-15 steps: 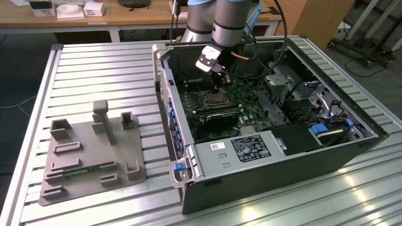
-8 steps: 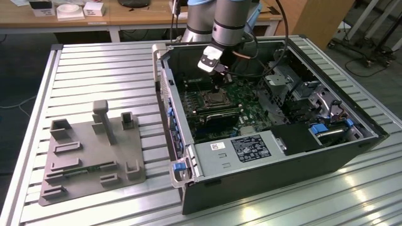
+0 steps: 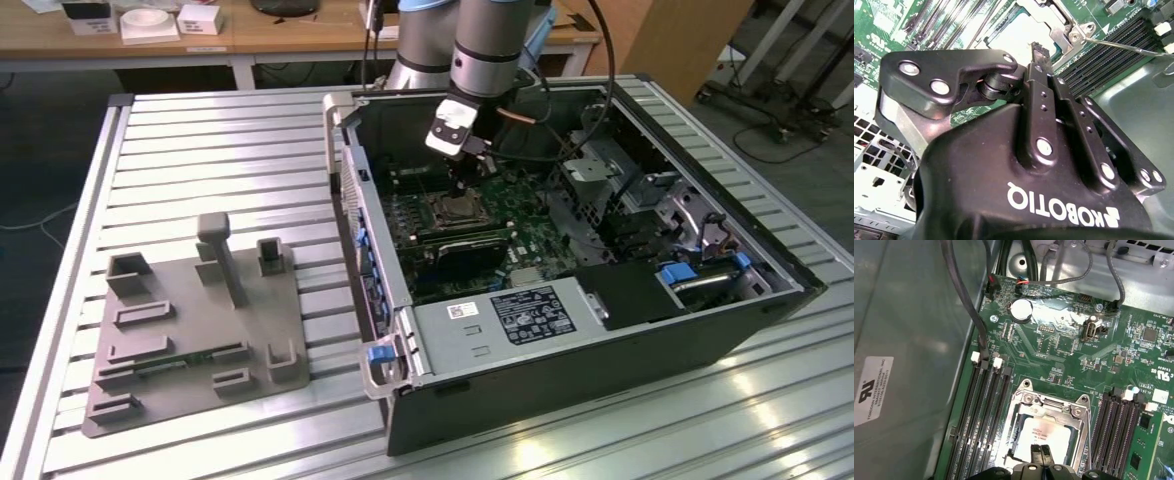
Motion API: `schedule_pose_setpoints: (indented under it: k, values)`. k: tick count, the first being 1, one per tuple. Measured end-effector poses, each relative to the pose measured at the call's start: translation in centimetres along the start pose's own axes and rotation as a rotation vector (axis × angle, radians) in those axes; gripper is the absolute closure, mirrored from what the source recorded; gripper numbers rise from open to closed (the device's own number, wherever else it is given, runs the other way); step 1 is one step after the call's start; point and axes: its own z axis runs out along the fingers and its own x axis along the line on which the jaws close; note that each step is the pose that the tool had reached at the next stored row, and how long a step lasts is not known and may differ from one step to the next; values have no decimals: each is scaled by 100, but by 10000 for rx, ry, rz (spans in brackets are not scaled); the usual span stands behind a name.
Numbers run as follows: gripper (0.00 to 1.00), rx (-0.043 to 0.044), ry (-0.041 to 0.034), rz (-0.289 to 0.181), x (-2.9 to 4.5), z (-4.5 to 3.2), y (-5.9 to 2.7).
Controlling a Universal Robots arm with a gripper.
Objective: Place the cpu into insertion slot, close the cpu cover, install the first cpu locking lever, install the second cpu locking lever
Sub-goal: 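Install the first cpu locking lever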
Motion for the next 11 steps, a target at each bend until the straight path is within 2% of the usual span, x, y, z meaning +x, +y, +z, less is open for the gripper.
schedule_pose_setpoints:
  k: [6,11]
  values:
    - [90,0,-1,-17,0,0,0]
    - [90,-6,3,-445,0,-1,0]
